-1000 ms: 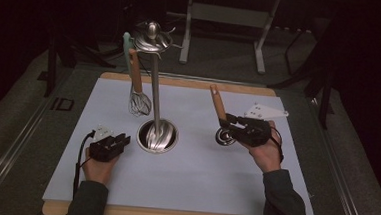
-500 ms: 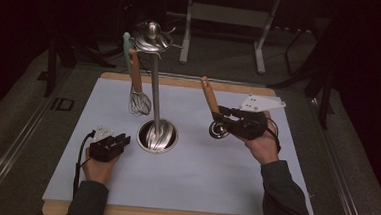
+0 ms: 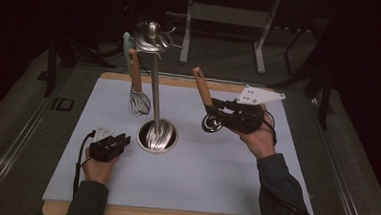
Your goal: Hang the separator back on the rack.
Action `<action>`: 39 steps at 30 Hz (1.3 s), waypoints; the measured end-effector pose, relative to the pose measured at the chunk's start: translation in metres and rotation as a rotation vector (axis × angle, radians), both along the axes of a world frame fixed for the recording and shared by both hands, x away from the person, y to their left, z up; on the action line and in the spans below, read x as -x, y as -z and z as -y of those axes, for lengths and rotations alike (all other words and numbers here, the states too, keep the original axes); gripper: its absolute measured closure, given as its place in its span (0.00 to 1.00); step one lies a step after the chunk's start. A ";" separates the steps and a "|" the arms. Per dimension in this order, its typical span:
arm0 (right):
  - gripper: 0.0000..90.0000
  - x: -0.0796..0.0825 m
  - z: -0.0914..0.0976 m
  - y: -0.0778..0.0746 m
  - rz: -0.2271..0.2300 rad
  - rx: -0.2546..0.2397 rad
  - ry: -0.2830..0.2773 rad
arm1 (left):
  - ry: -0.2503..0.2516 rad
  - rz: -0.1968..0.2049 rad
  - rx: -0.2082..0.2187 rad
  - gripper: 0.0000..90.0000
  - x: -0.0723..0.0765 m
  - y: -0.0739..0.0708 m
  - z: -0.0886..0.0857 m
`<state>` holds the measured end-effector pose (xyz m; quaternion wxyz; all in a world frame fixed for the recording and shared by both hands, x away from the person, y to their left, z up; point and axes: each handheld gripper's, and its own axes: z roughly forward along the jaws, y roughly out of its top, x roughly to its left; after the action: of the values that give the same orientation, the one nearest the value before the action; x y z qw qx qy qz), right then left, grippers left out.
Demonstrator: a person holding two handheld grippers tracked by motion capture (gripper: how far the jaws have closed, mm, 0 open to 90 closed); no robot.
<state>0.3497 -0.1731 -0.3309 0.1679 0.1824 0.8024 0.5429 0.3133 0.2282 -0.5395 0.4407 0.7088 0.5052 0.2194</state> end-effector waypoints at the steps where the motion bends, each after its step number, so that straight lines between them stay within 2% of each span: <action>1: 0.79 0.001 -0.001 -0.002 0.004 -0.006 -0.005 | 0.000 0.000 0.000 0.79 0.000 0.000 0.000; 23: 0.79 0.011 -0.027 -0.034 0.081 -0.023 -0.065 | 0.005 0.000 -0.009 0.79 0.000 0.000 0.001; 33: 0.79 0.014 -0.048 -0.044 0.109 0.000 -0.092 | 0.007 0.000 -0.009 0.79 0.000 0.000 0.001; 39: 0.79 0.015 -0.059 -0.046 0.111 0.011 -0.098 | 0.007 0.000 -0.009 0.79 0.000 0.000 0.001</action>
<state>0.3351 -0.1139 -0.2851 0.1862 0.1116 0.8027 0.5555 0.3132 0.2275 -0.5395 0.4382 0.7126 0.5019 0.2199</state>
